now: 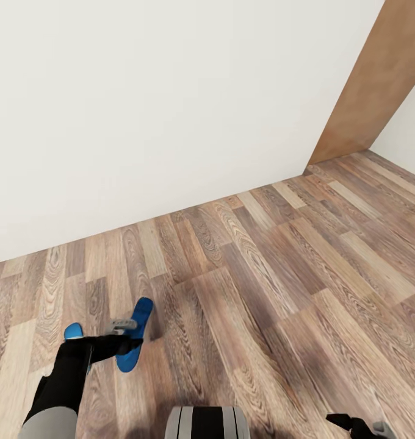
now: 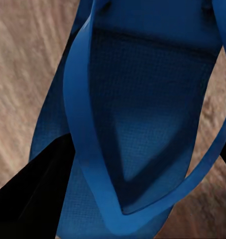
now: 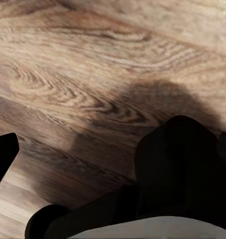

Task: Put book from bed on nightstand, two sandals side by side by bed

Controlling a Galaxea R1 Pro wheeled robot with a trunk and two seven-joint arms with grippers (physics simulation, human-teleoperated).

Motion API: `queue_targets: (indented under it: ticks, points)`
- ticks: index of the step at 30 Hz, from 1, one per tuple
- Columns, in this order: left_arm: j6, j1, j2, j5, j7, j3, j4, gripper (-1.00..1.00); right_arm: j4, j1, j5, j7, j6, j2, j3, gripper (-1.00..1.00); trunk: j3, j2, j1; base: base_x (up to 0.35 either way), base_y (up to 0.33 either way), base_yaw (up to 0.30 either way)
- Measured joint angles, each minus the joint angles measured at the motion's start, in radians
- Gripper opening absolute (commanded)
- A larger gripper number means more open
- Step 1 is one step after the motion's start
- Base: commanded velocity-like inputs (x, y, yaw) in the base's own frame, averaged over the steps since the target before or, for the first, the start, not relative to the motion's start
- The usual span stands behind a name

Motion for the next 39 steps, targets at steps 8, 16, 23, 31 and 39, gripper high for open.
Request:
queue_targets:
  ticks: [8, 16, 23, 31, 39]
  points:
    - [-0.005, 0.019, 0.007, 0.065, -0.183, 0.028, 0.005, -1.0, 0.027, 0.0, 0.116, 0.002, -0.038, 0.0, 0.001, 1.0, 0.031, 0.002, -0.004, 0.0, 0.0, 0.0]
    - [-0.005, 0.023, 0.008, 0.071, -0.225, 0.032, 0.008, -1.0, 0.028, 0.0, 0.131, 0.002, -0.048, 0.0, 0.003, 1.0, 0.062, 0.004, -0.007, 0.0, 0.0, 0.0]
    - [-0.008, 0.023, 0.006, 0.069, -0.217, 0.126, 0.008, -1.0, 0.019, 0.0, 0.132, 0.002, -0.05, 0.0, 0.007, 1.0, 0.089, 0.005, -0.01, 0.0, 0.0, 0.0]
    - [-0.049, 0.024, -0.003, 0.072, -0.087, 0.223, 0.024, -1.0, -0.075, 0.0, 0.232, 0.001, -0.053, 0.001, 0.008, 1.0, 0.12, 0.007, -0.014, 0.0, 0.0, 0.0]
    - [-0.27, 0.024, -0.027, 0.115, 0.289, 0.224, 0.212, -1.0, -0.088, 0.0, 0.641, 0.001, -0.256, 0.002, 0.007, 1.0, 0.151, 0.009, -0.018, 0.0, 0.0, 0.0]
